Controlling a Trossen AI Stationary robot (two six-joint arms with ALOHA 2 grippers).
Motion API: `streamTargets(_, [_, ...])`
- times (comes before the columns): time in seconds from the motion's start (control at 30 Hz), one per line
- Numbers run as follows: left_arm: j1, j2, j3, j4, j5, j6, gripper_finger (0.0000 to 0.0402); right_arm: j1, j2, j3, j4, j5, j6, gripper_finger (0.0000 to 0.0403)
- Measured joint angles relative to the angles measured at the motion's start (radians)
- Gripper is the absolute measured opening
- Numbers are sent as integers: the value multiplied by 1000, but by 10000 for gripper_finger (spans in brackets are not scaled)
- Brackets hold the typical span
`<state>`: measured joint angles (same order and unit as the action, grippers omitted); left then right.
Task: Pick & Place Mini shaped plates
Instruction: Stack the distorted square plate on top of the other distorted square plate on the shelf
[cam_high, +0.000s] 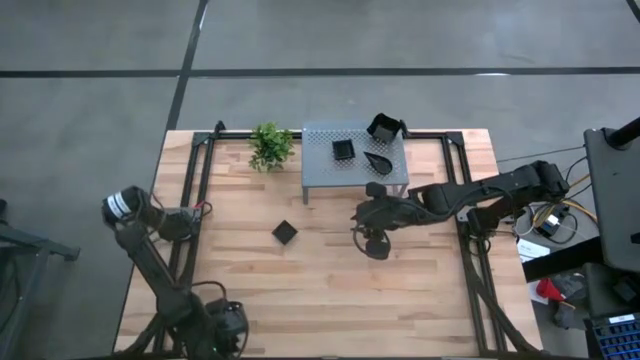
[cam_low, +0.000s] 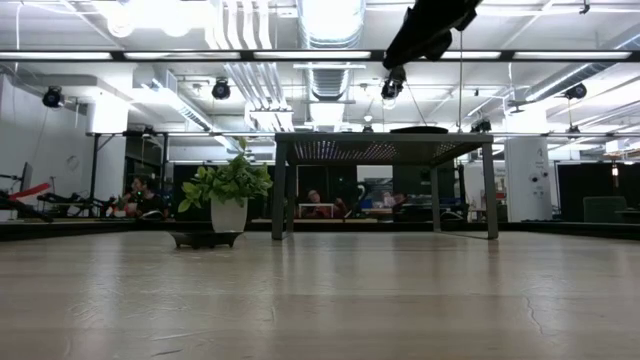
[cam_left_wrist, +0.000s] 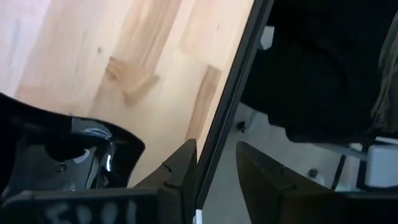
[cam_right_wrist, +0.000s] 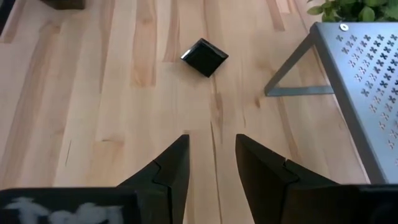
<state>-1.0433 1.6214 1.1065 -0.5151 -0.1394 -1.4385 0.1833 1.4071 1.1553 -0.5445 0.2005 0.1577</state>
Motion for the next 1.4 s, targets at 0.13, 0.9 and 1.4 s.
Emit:
streamTargets(0.13, [-5, 32, -1, 1, 49, 3, 88, 0, 0, 0, 6, 0, -4, 118])
streamTargets(0.9, [-4, 40, -14, -172, 114, 104, 70, 0, 0, 0, 52, 0, -8, 107])
streamTargets(1.4, [22, 40, 28, -207, 112, 157, 70, 0, 1, 0, 56, 0, -8, 87])
